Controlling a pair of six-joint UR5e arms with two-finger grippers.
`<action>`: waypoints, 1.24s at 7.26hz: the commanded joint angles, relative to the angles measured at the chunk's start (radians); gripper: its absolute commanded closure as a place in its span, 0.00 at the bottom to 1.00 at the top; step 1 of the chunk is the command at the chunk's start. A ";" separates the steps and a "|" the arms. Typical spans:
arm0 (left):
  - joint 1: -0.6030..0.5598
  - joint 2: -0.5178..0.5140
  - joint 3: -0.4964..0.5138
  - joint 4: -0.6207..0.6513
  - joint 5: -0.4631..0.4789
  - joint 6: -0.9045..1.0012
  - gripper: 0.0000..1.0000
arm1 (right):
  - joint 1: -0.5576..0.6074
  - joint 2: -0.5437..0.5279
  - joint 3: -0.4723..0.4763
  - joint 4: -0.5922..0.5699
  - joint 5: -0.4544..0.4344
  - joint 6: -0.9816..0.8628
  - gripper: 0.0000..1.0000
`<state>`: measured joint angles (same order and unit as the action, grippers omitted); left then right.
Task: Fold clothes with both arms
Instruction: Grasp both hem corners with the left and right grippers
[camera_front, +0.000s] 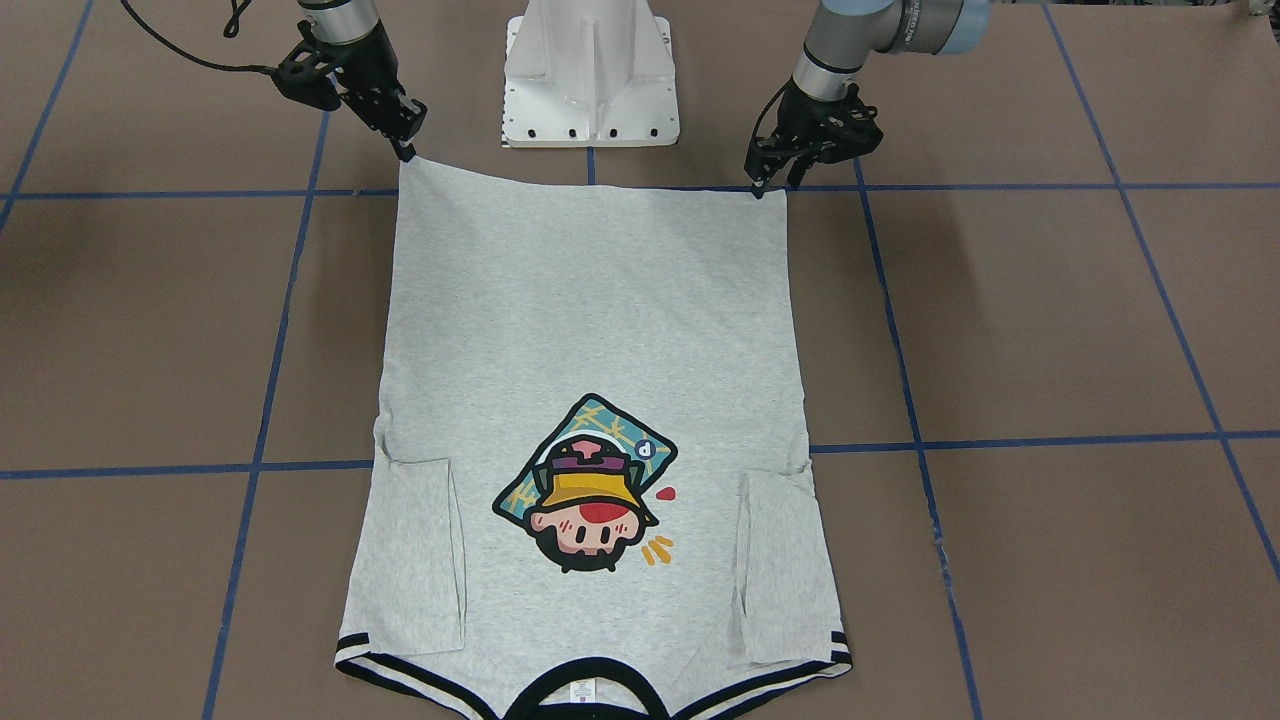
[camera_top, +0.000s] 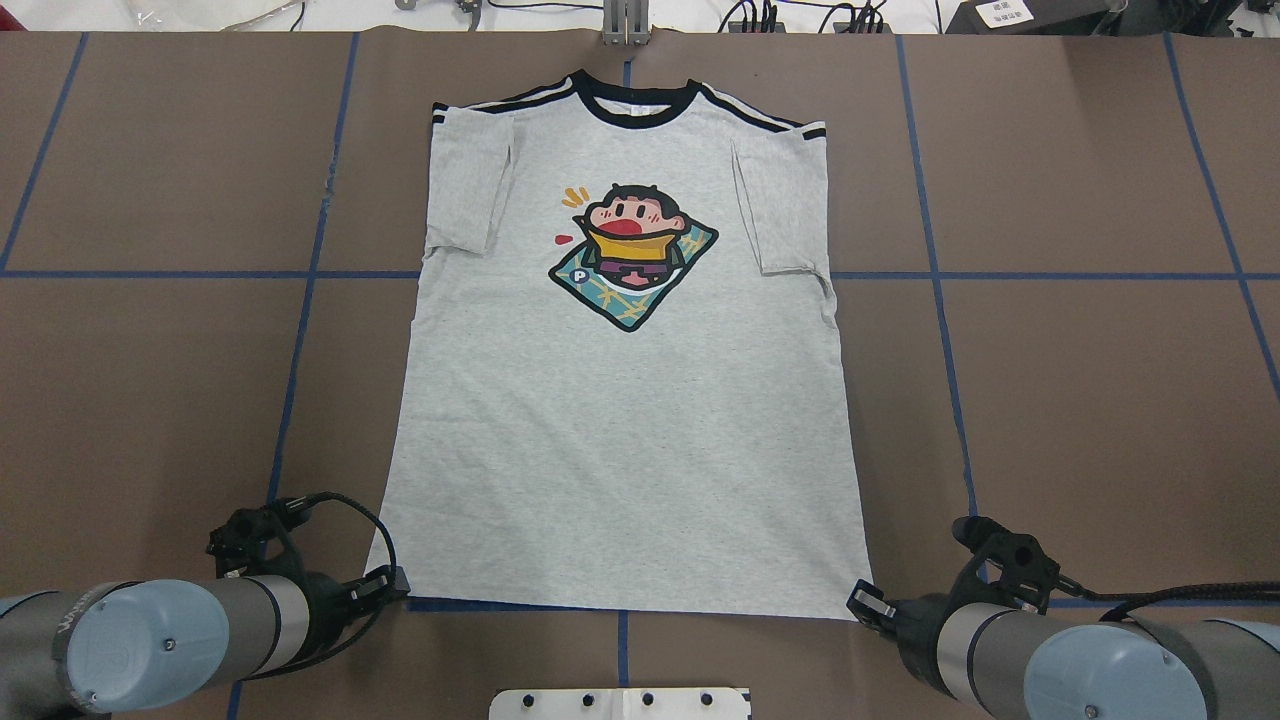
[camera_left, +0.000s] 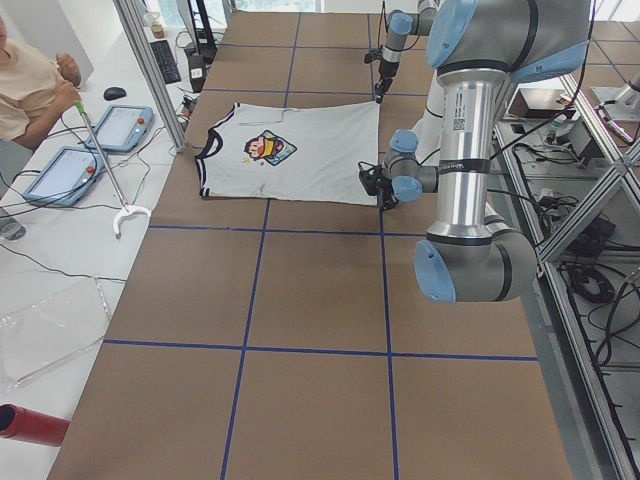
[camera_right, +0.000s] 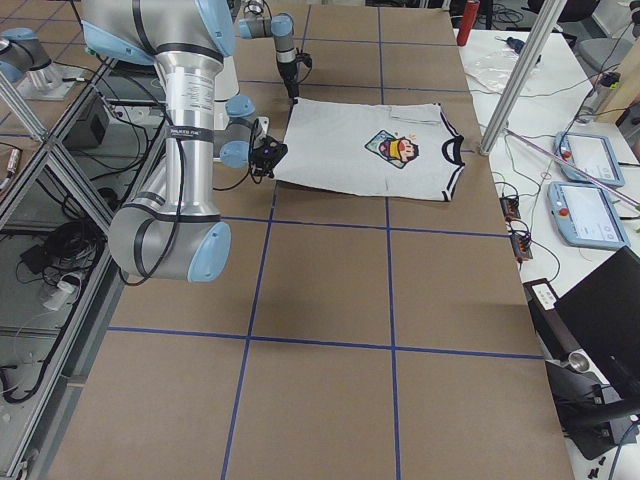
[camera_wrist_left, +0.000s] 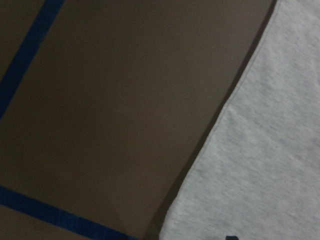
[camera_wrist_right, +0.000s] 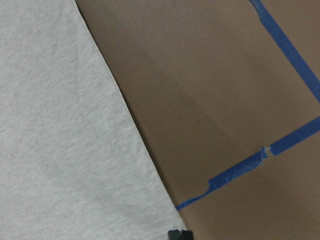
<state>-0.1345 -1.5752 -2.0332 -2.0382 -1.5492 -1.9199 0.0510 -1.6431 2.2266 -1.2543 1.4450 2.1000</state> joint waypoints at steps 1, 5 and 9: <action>0.003 0.004 -0.037 0.044 0.003 -0.004 1.00 | 0.001 -0.001 -0.001 0.001 0.000 0.000 1.00; 0.003 -0.008 -0.048 0.075 0.001 0.002 0.59 | 0.001 -0.001 -0.004 0.003 -0.002 0.000 1.00; 0.001 -0.009 -0.045 0.075 0.001 0.009 0.43 | 0.001 -0.003 -0.004 0.003 -0.002 0.000 1.00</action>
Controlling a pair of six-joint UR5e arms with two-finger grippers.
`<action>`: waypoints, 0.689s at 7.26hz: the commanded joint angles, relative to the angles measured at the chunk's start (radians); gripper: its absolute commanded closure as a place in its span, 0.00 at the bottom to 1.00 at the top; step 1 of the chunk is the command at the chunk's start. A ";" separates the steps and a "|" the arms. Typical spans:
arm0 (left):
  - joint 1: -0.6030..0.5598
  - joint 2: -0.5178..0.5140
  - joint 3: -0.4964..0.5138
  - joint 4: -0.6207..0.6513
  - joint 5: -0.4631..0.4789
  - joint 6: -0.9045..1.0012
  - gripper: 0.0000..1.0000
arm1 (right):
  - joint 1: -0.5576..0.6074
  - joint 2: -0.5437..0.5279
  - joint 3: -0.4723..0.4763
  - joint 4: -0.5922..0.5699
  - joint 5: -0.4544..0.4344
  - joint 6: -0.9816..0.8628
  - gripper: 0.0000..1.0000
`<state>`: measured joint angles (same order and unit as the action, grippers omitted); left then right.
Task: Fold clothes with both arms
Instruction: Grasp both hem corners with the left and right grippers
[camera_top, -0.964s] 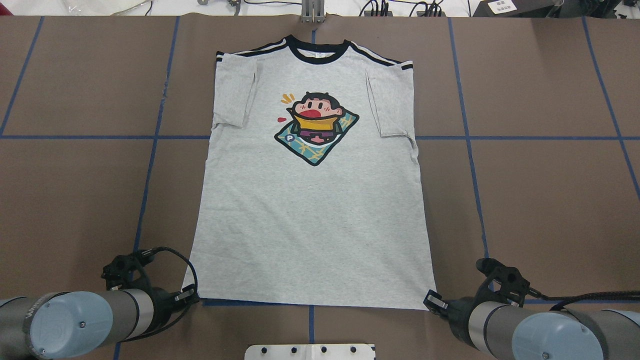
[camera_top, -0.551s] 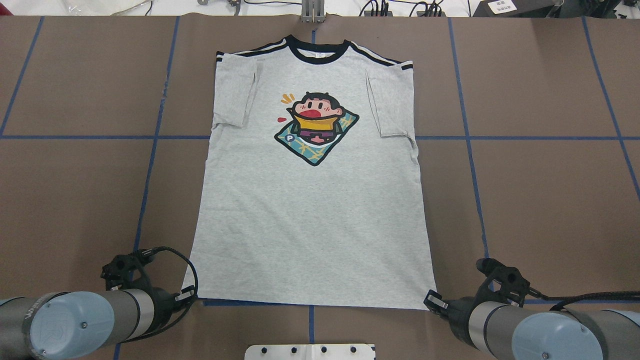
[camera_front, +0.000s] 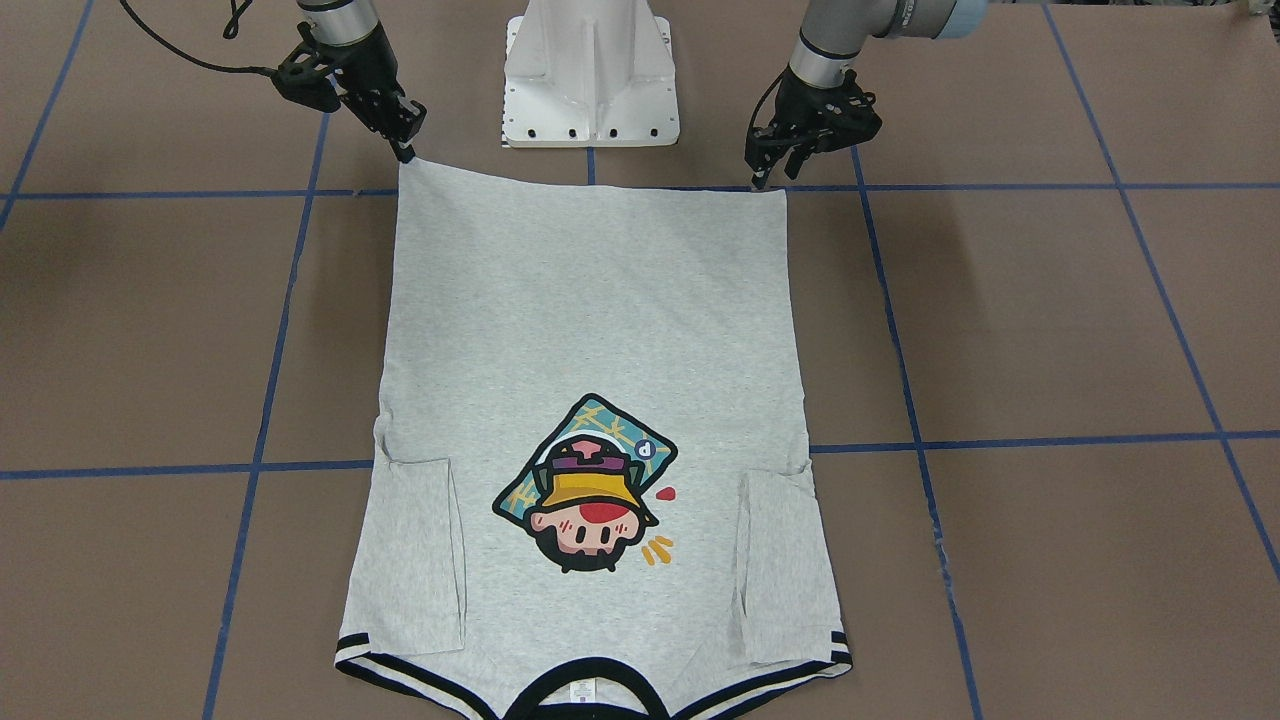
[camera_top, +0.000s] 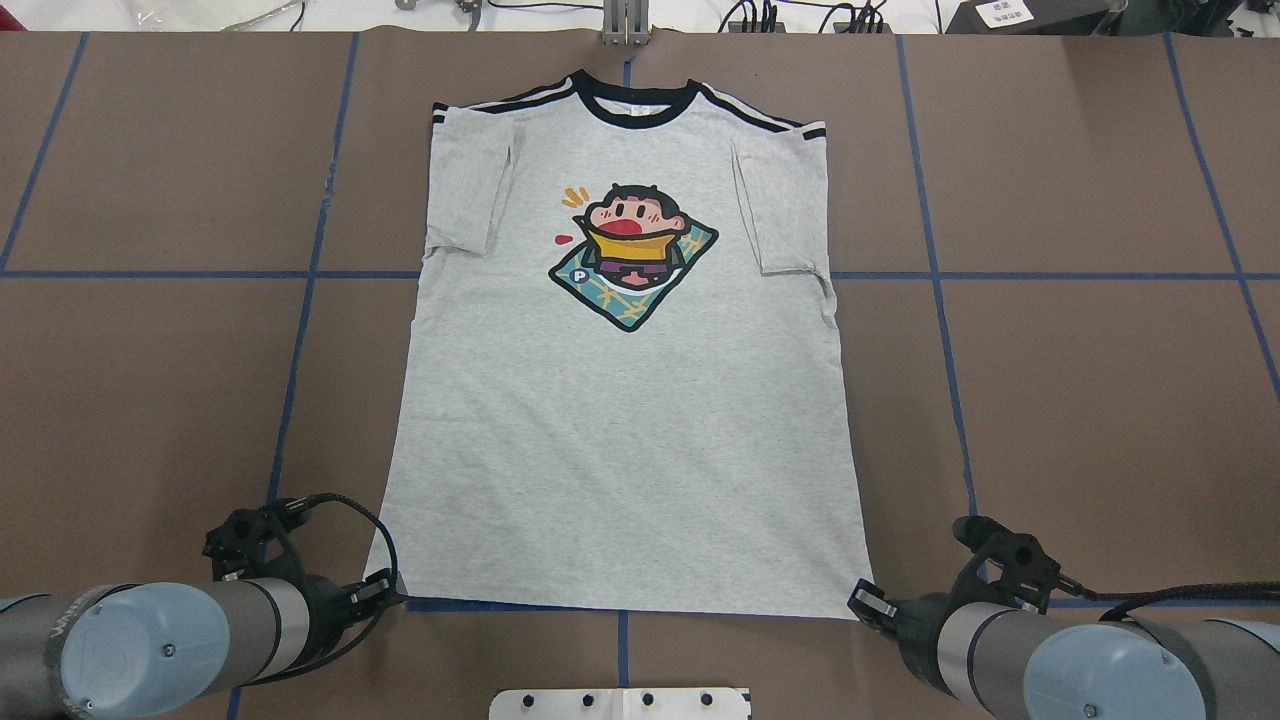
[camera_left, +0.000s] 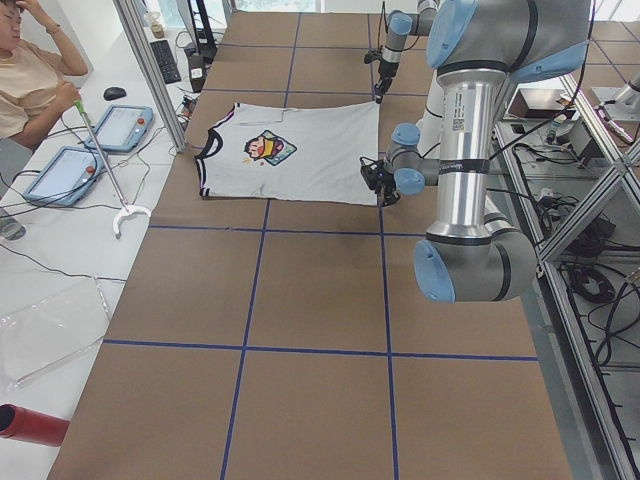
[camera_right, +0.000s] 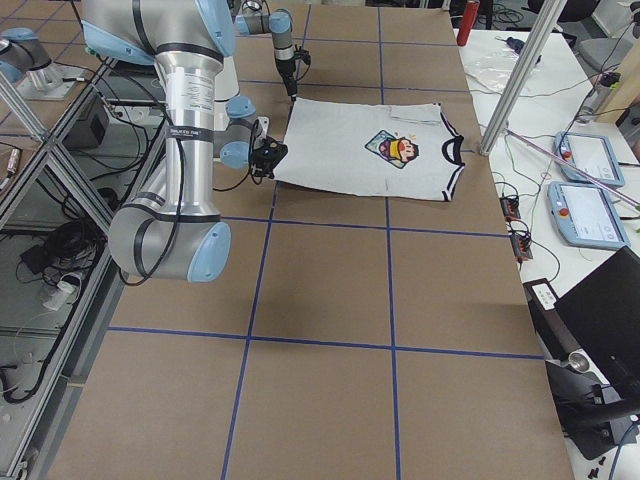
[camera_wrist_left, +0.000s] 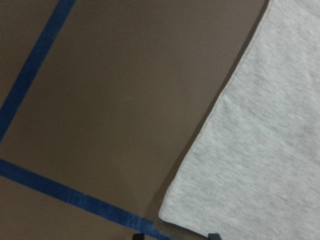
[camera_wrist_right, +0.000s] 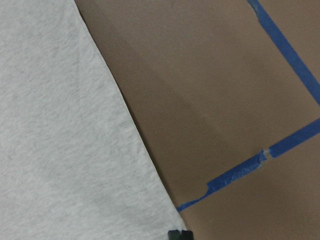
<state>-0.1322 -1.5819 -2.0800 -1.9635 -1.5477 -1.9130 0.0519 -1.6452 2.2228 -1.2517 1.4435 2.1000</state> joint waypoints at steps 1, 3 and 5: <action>-0.003 -0.003 0.009 0.000 0.000 0.005 0.45 | 0.000 -0.001 -0.002 0.000 -0.002 0.000 1.00; -0.014 -0.003 0.011 0.021 0.001 0.031 0.47 | 0.000 0.001 -0.002 0.000 0.000 0.000 1.00; -0.017 -0.007 0.009 0.028 0.001 0.038 0.52 | 0.000 -0.001 -0.002 0.000 0.000 0.000 1.00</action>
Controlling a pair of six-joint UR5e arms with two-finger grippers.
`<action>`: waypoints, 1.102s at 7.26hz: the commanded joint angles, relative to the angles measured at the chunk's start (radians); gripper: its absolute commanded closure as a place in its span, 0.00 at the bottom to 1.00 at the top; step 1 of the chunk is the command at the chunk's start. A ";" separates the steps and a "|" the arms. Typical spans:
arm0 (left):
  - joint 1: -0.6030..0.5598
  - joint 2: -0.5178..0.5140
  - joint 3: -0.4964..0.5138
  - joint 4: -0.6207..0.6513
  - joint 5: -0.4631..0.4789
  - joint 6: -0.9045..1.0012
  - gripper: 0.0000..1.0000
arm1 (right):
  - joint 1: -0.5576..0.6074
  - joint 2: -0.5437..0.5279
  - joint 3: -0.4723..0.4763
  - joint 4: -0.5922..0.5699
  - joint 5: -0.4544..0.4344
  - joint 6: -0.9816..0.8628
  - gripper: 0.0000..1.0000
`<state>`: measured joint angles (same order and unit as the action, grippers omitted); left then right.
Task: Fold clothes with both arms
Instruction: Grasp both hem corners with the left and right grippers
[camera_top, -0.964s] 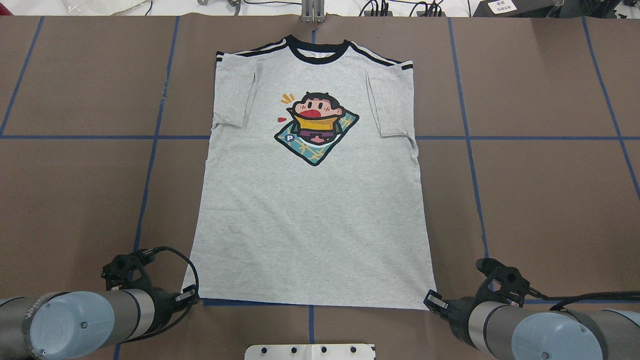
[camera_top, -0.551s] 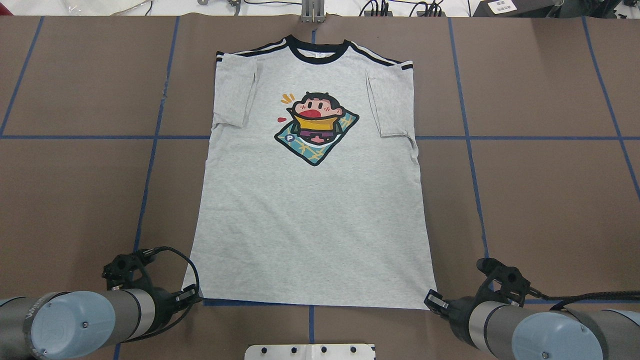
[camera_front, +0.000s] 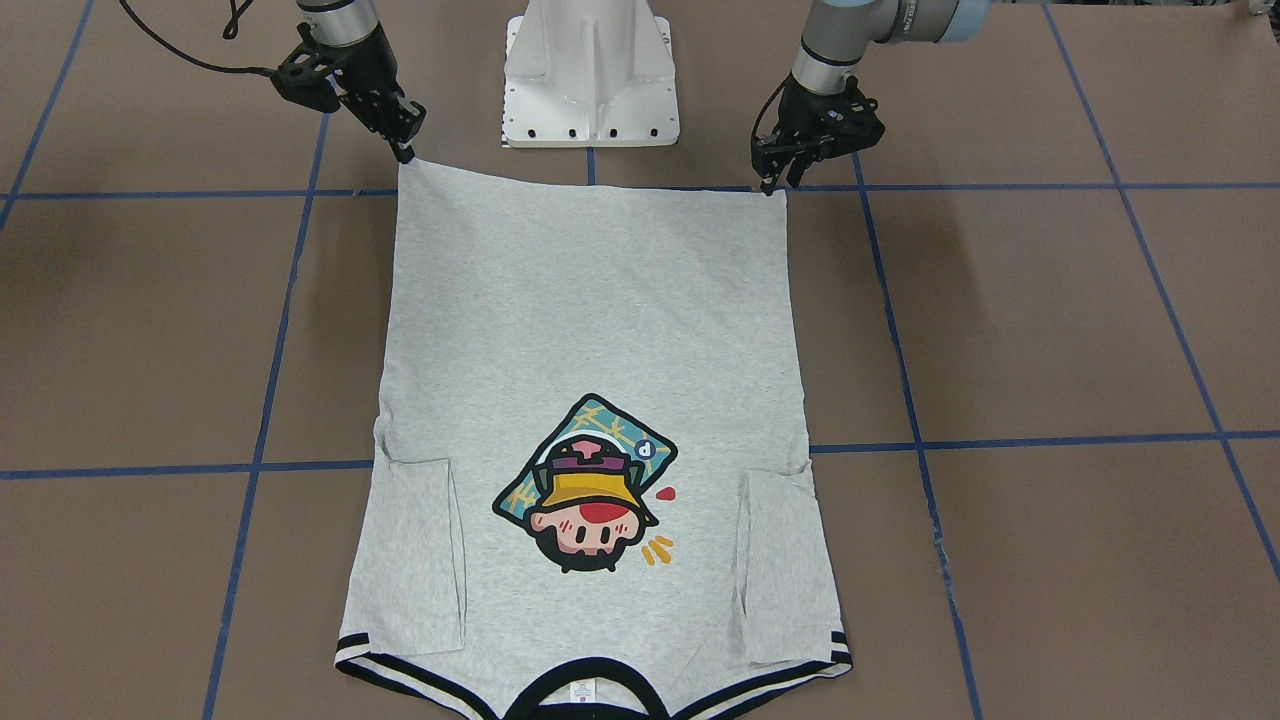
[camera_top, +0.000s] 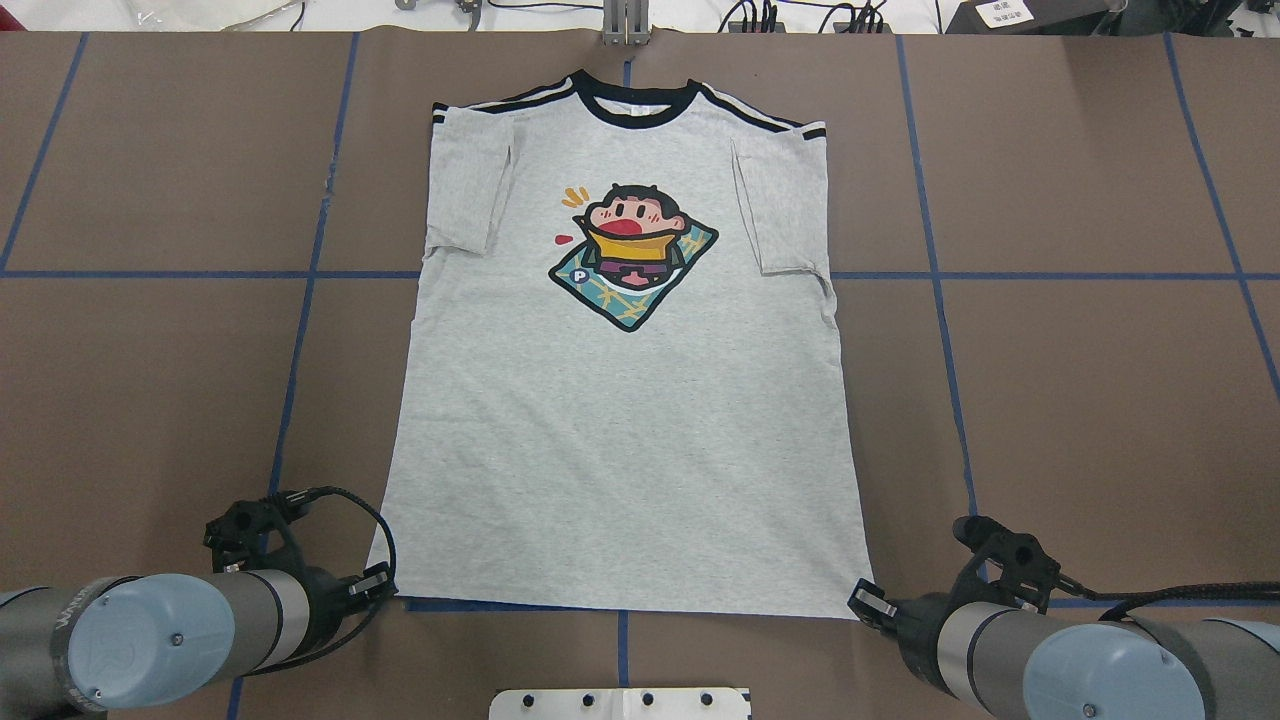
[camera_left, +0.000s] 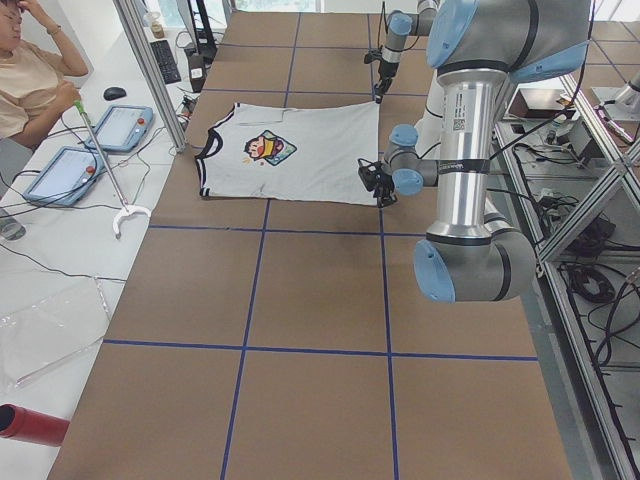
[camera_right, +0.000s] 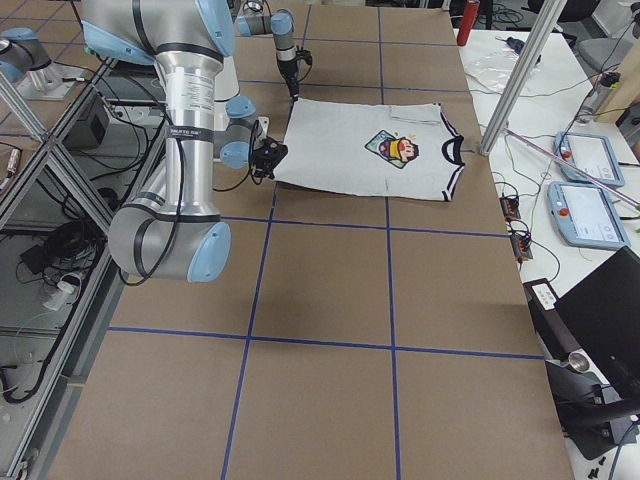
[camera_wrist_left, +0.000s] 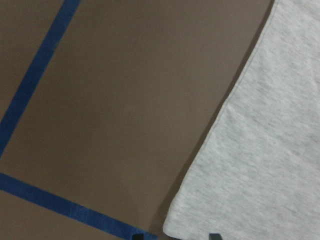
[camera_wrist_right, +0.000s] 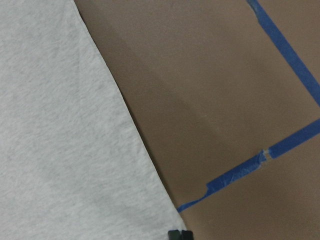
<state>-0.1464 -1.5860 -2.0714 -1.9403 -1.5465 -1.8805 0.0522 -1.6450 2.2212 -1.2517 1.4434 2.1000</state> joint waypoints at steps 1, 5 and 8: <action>-0.005 -0.005 0.002 0.004 0.000 0.006 0.57 | 0.000 -0.001 0.000 0.000 -0.001 0.000 1.00; -0.015 -0.006 -0.006 0.006 -0.001 0.021 1.00 | 0.005 0.001 0.000 0.000 0.002 0.000 1.00; -0.025 -0.002 -0.111 0.008 -0.009 0.026 1.00 | 0.012 -0.001 0.018 0.000 0.003 0.000 1.00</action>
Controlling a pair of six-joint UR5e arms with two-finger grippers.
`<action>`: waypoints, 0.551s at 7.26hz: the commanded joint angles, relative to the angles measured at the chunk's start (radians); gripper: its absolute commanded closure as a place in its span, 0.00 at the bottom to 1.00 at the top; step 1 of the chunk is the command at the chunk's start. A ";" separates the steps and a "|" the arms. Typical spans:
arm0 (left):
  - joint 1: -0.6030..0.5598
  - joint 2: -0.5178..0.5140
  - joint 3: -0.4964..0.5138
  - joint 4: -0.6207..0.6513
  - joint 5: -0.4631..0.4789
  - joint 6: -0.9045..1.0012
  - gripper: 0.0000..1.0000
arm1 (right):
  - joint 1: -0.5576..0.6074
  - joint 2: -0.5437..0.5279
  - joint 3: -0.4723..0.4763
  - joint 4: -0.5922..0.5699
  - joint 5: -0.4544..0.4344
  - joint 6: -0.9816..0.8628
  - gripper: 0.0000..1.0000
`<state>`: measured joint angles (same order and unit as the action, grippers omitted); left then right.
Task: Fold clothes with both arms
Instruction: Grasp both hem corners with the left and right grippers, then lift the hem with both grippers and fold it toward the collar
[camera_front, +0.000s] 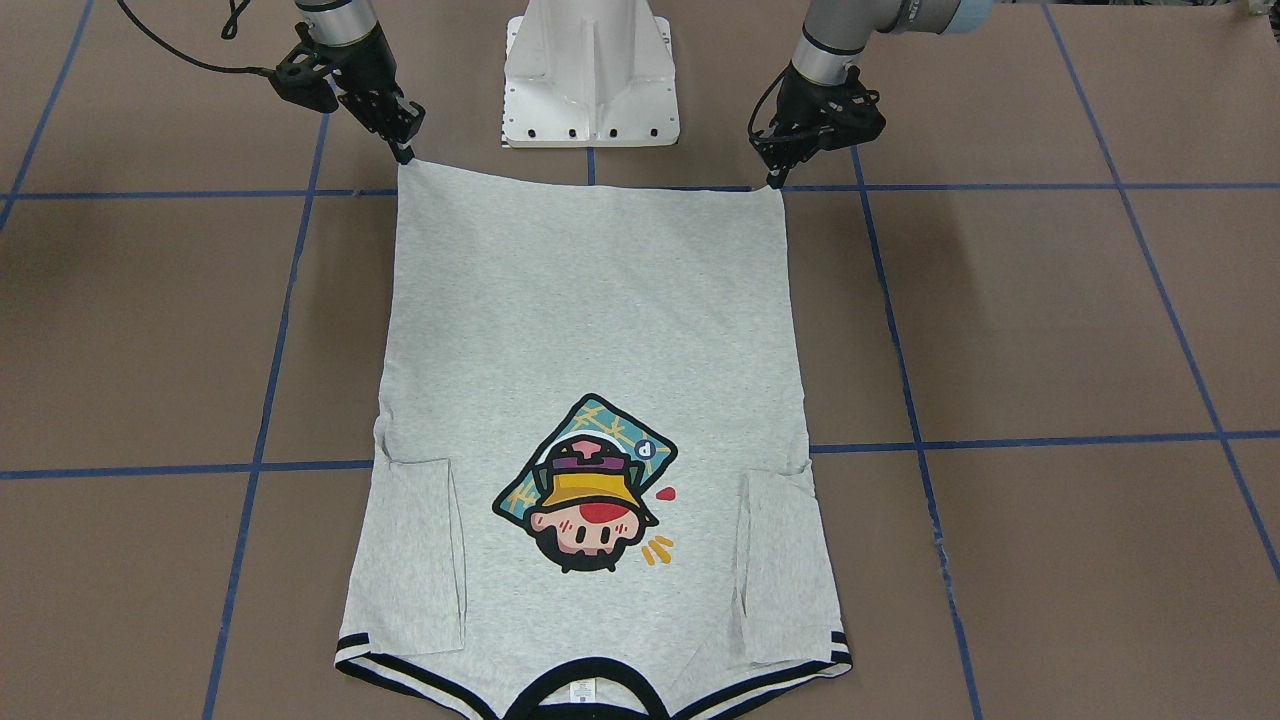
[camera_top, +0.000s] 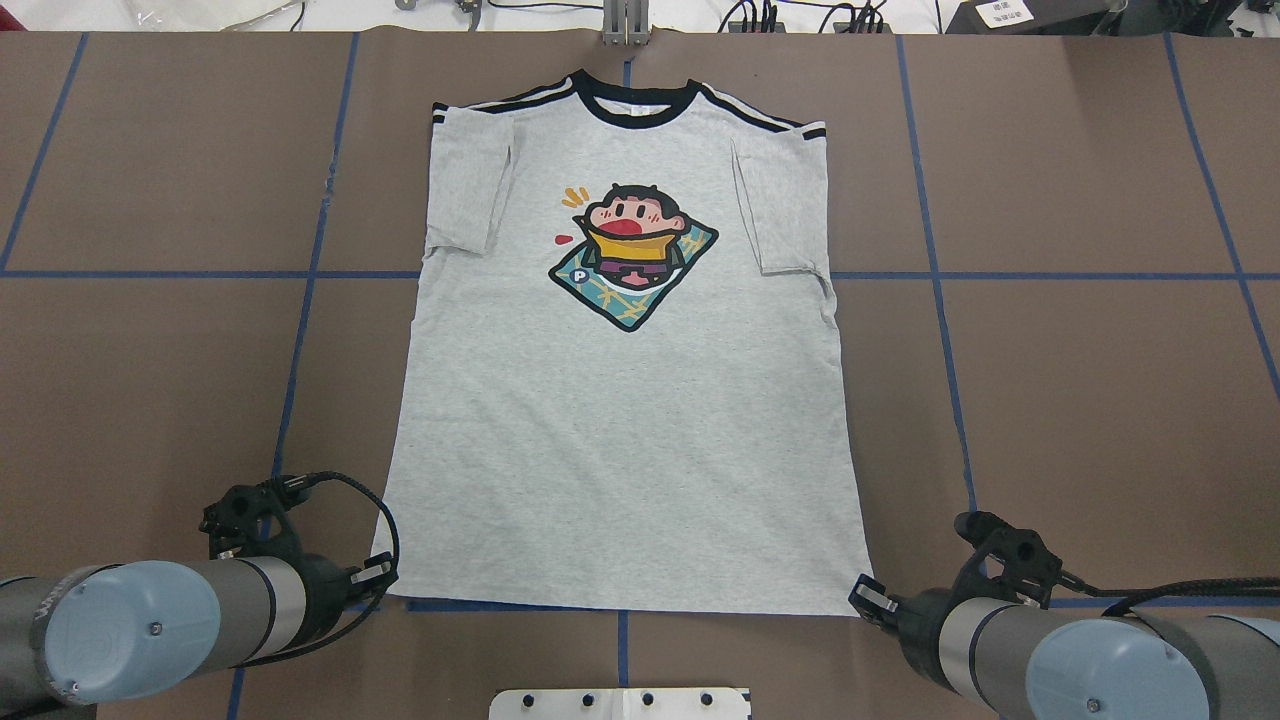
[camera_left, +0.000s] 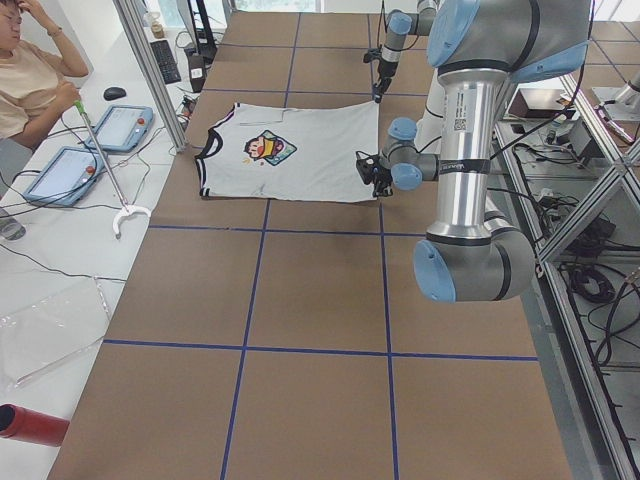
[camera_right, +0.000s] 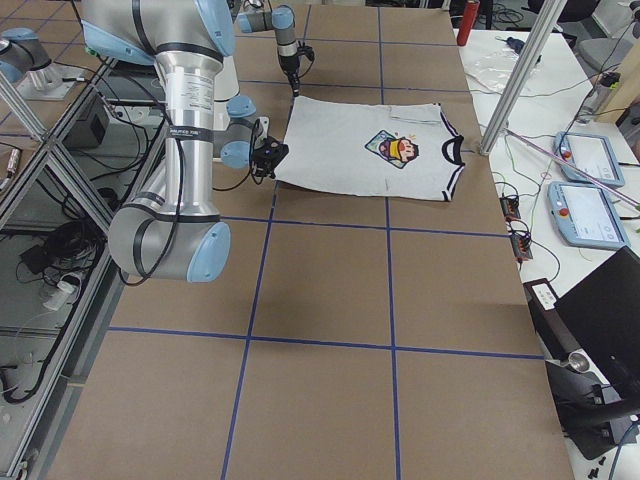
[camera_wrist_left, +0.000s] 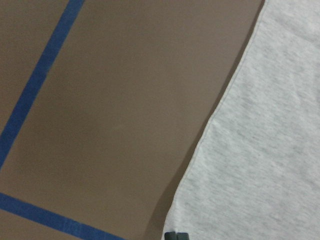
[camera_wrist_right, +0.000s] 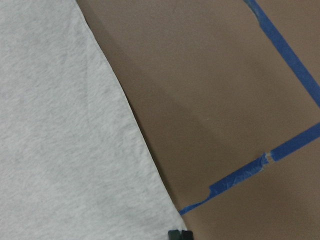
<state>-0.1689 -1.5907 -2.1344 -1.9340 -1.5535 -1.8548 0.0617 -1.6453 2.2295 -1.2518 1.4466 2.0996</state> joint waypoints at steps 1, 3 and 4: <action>0.000 0.012 -0.106 0.009 -0.002 -0.017 1.00 | 0.003 -0.011 0.024 0.000 0.000 0.000 1.00; 0.060 0.006 -0.232 0.131 -0.002 -0.092 1.00 | 0.003 -0.089 0.109 0.000 0.027 0.002 1.00; 0.069 0.005 -0.257 0.148 -0.002 -0.113 1.00 | 0.003 -0.109 0.145 0.000 0.040 0.005 1.00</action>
<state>-0.1226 -1.5840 -2.3396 -1.8278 -1.5554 -1.9342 0.0640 -1.7193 2.3238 -1.2518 1.4674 2.1016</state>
